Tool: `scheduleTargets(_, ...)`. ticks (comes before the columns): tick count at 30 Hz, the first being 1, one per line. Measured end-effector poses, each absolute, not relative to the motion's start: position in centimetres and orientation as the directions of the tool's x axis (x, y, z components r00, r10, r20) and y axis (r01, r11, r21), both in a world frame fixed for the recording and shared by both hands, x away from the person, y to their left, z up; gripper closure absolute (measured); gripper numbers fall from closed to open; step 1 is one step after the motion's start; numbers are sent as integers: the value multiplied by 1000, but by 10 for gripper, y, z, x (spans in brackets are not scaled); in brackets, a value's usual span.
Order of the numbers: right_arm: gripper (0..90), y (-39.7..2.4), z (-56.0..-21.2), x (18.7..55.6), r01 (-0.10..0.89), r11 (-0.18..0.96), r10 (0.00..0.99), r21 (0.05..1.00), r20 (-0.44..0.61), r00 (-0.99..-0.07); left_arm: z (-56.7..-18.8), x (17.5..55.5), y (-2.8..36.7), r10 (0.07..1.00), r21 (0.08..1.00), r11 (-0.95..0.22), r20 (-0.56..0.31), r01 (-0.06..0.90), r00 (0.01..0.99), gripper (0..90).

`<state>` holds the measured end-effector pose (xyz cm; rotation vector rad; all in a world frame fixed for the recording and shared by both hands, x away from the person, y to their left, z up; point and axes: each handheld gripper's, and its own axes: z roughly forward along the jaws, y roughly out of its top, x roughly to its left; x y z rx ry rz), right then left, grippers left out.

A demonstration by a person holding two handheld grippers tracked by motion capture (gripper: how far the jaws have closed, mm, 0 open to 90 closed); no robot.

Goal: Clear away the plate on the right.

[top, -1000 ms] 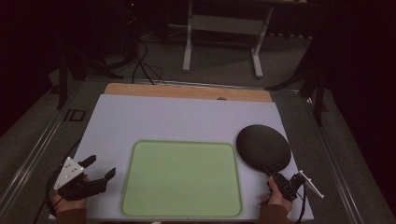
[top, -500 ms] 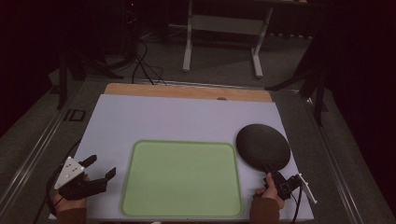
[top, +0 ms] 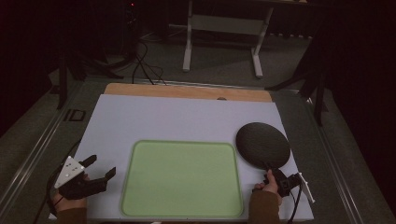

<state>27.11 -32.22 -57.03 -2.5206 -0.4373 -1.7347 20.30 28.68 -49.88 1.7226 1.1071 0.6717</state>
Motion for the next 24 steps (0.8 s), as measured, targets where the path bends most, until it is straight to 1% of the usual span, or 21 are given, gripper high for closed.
scheduleTargets(9, 851, -328, -569, 273, 264, -961, 168, 80, 930, 328, -499, 203, 287, 898, 914, -140, -45, 380, 438, 157)
scheduleTargets(10, 855, -329, -568, 274, 263, -963, 154, 66, 931, 330, -499, 203, 287, 898, 914, -139, -45, 380, 437, 159)
scheduleTargets(24, 853, -332, -567, 276, 293, -954, 157, 62, 937, 313, -499, 203, 288, 899, 916, -133, -50, 378, 436, 159)
